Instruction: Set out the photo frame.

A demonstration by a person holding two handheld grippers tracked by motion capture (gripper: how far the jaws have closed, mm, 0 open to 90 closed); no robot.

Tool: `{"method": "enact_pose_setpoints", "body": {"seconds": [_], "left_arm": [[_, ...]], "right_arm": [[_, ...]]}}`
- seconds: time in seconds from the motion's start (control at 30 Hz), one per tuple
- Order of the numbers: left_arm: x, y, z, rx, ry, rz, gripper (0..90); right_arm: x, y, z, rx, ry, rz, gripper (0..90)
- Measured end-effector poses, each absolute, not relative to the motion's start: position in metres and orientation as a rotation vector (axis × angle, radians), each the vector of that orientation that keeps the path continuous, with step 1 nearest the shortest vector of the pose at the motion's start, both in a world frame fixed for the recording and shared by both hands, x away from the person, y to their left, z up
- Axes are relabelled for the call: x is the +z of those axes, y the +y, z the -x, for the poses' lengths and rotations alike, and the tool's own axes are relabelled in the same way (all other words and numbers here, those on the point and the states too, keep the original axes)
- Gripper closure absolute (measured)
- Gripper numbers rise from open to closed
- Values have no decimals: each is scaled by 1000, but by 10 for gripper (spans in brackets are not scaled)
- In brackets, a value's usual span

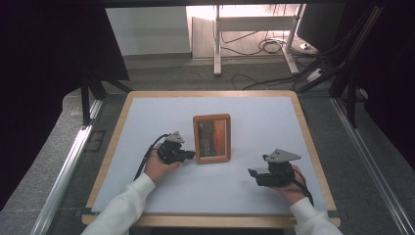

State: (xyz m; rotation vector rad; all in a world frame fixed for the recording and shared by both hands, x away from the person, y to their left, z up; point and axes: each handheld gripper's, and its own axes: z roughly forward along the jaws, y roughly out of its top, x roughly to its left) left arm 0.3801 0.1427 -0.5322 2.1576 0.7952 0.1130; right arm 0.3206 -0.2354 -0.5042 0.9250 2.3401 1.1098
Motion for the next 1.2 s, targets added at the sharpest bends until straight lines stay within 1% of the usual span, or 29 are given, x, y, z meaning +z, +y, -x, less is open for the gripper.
{"method": "enact_pose_setpoints", "body": {"seconds": [0.4, 0.63, 0.83, 1.03, 1.2], "left_arm": [[-523, 160, -378, 168, 831, -2129, 900], [-521, 172, -376, 174, 859, -2099, 899], [-519, 172, -373, 180, 853, -2099, 900], [-517, 166, -361, 194, 807, -2125, 900], [-520, 166, -356, 184, 804, -2138, 900]], "right_arm": [[-503, -237, -320, 1126, 2336, -917, 229], [-504, -237, -319, 1116, 2340, -907, 228], [-505, -239, -317, 1098, 2340, -897, 228], [-505, -239, -317, 1093, 2336, -896, 228], [-505, -238, -317, 1088, 2336, -898, 228]]}}
